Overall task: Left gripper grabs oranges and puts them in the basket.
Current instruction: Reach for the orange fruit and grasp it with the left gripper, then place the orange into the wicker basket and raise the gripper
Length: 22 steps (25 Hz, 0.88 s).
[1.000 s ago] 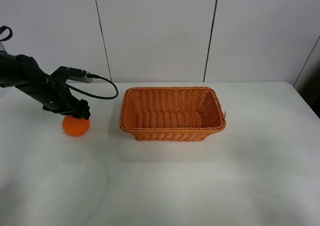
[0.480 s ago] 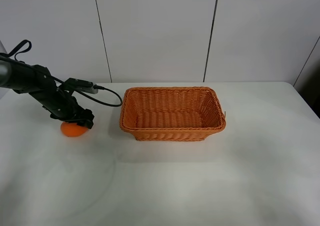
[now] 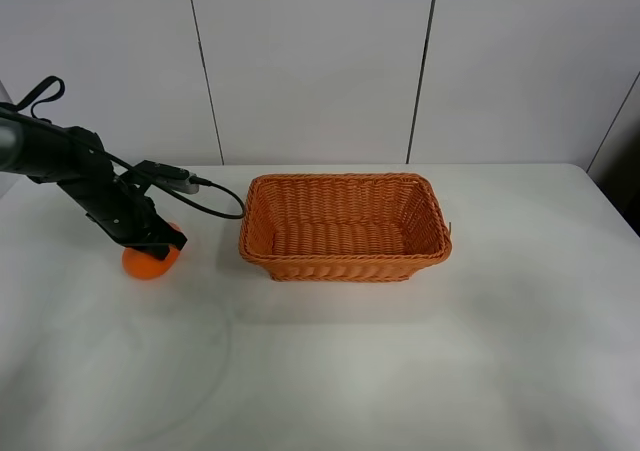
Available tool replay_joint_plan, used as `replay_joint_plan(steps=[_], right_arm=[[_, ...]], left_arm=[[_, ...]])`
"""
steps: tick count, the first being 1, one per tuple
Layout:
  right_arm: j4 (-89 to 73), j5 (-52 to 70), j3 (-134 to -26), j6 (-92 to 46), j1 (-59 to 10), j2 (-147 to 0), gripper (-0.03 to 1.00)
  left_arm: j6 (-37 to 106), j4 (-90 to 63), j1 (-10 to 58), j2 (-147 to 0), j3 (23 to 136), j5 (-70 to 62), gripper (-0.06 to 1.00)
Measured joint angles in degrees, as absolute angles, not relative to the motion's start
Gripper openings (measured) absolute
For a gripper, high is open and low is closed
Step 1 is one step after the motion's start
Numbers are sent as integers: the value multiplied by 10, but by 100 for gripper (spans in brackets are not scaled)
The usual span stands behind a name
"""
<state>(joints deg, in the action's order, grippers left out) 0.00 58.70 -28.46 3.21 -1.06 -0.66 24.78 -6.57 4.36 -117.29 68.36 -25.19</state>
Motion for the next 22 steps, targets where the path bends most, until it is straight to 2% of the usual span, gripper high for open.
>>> replay_joint_plan(steps=[22], right_arm=[[0,587,-285,32,-11,-7,69]], left_arm=[[192,-58,43,-970,680,-352,18]])
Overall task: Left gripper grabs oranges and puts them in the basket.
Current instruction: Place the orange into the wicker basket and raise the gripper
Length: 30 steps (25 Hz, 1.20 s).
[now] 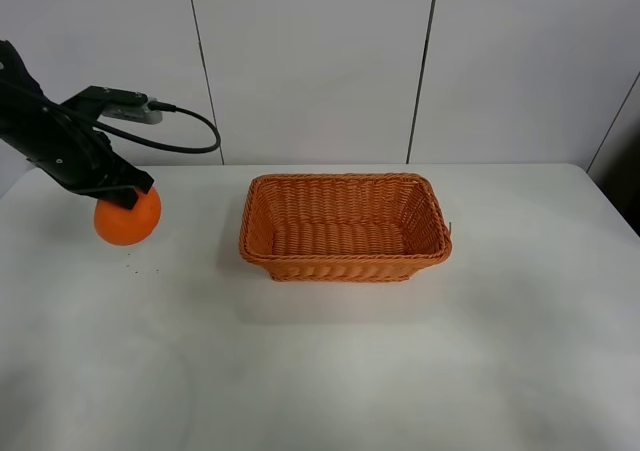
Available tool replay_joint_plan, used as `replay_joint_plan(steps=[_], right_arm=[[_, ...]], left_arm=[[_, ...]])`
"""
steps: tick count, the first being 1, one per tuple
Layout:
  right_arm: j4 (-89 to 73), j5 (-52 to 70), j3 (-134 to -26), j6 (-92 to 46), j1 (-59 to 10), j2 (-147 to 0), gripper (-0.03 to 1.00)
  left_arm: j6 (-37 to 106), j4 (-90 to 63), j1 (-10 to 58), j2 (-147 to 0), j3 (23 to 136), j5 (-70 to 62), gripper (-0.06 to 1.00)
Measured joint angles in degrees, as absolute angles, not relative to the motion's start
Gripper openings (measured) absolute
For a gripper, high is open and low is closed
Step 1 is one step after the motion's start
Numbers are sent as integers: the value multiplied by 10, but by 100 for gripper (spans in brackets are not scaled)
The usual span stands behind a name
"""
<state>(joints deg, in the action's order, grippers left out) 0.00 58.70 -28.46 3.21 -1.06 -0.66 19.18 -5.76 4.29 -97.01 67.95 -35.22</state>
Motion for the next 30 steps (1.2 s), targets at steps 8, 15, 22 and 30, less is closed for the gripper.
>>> replay_joint_plan(steps=[8,15,22,30], right_arm=[[0,587,-285,32,-11,-7,69],[0,587,-285,32,-11,-7,69],[0,587,-285,32,-11,-7,69],[0,587,-285,32,-11,-7,69]], left_arm=[[191,-62,67,-964,696,-369,18],[177,-64,148,-965,751,-342,18],[157,-65,202,-1017,835,-376,18],[142,-64,284,-1125,945,-409,18]])
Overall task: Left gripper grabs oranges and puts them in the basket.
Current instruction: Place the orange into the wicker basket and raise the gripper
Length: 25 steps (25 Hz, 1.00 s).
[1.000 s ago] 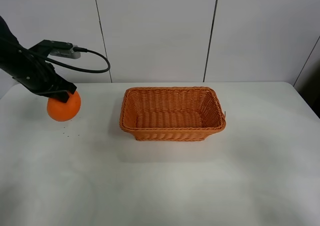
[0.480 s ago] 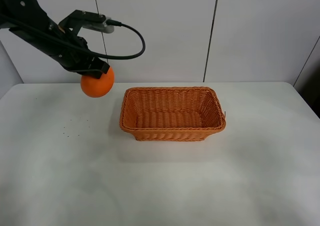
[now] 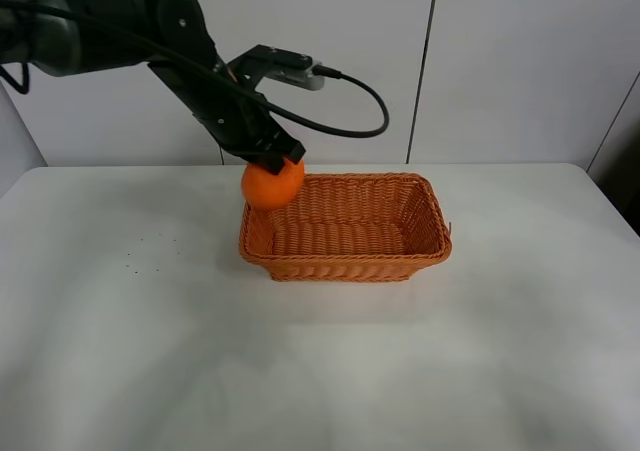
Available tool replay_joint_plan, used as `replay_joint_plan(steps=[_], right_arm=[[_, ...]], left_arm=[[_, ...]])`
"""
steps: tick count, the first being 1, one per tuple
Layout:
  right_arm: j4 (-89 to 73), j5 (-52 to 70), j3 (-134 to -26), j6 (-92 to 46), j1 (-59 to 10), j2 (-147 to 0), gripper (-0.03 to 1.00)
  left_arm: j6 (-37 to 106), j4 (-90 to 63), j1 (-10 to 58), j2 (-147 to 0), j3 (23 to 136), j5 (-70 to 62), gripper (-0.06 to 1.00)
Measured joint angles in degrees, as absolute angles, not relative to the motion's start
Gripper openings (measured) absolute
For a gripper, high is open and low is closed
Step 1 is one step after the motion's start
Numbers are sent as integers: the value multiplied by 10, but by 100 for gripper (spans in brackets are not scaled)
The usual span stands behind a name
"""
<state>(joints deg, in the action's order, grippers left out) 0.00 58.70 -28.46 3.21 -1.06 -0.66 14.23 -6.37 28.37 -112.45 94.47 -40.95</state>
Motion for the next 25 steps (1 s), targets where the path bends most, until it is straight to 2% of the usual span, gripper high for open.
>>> replay_joint_plan(steps=[8,15,25], right_arm=[[0,587,-285,32,-11,-7,69],[0,587,-285,32,-11,-7,69],[0,587,-285,32,-11,-7,69]], left_arm=[[135,-66,330,-1209,1022,-409,18],[134,-65,332,-1273,1078,-408,18],[134,-68,332,-1320,1088,-381,18]])
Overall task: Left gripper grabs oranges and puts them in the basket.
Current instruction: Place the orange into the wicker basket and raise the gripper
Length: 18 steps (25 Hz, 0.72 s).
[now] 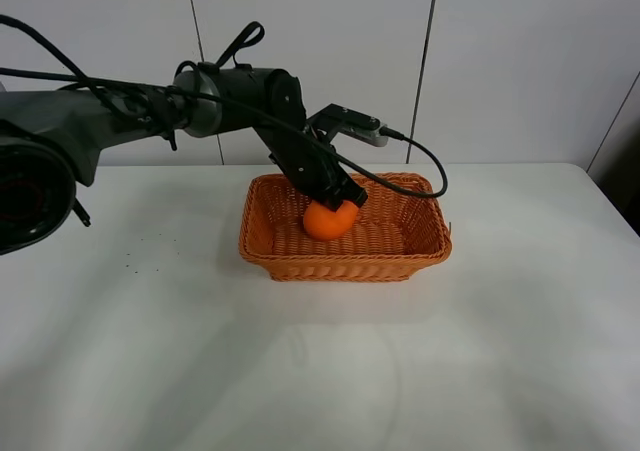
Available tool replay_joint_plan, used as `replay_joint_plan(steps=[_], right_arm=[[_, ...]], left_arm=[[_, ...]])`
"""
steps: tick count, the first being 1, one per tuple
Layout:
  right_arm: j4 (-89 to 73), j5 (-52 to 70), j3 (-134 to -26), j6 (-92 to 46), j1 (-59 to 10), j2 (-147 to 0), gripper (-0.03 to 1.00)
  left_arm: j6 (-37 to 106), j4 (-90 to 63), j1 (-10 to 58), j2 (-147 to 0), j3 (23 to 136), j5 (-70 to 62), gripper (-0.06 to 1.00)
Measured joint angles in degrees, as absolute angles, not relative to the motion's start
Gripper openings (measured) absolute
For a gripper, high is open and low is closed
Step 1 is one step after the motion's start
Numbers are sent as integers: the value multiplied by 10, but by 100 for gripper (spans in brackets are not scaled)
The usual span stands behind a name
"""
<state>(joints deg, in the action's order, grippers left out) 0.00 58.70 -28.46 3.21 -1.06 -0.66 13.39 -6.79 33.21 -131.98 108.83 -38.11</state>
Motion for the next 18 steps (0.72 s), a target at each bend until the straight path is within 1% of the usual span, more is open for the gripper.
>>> replay_joint_plan(steps=[12,14,18], right_arm=[[0,587,-285,32,-11,-7,69],[0,587,-285,32,-11,-7,69],[0,587,-285,32,-11,-7,69]], left_arm=[[138,-90,332,-1343,1088,-374,19],[142,-90,332,-1343,1088,-375,26],[142,-90,332,-1343,1088,-375,57]])
